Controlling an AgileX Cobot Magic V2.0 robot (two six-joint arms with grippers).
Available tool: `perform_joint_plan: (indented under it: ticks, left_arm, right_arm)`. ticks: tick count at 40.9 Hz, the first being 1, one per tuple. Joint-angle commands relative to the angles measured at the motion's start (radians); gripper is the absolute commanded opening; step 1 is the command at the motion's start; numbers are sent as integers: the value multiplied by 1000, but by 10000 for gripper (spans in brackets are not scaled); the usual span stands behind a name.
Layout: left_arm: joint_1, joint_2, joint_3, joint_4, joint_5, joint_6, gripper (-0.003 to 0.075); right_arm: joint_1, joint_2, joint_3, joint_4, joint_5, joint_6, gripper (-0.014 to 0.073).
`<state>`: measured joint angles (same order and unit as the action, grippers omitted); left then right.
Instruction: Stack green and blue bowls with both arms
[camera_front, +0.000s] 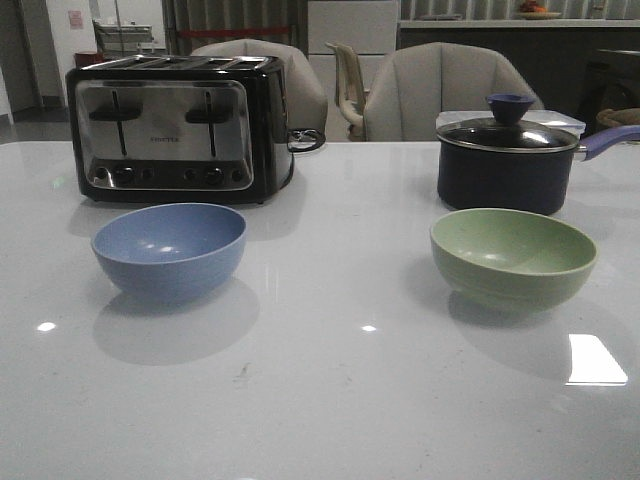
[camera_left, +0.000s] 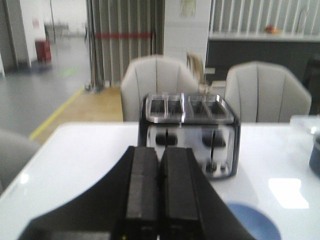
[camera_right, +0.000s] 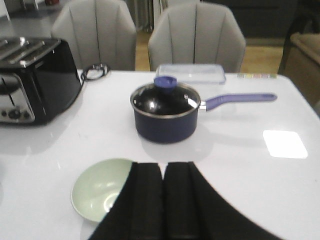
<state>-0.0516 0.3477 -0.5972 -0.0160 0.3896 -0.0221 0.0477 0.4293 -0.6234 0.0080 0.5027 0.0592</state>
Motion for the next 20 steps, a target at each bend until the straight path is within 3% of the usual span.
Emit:
perform_joint_plan:
  ticks: [1, 15, 18, 20]
  left_arm:
    - [-7, 67, -35, -9, -28, -9, 101]
    - [-7, 233, -35, -9, 11, -9, 101]
    - [-7, 260, -35, -9, 9, -9, 101]
    - [-7, 275, -35, -9, 9, -9, 101]
  right_arm:
    - [-8, 95, -35, -13, -34, -3, 34]
    - [-8, 390, -35, -14, 8, -3, 38]
    - [-8, 448, -35, -14, -3, -3, 97]
    - [-8, 483, -35, -14, -18, -3, 199]
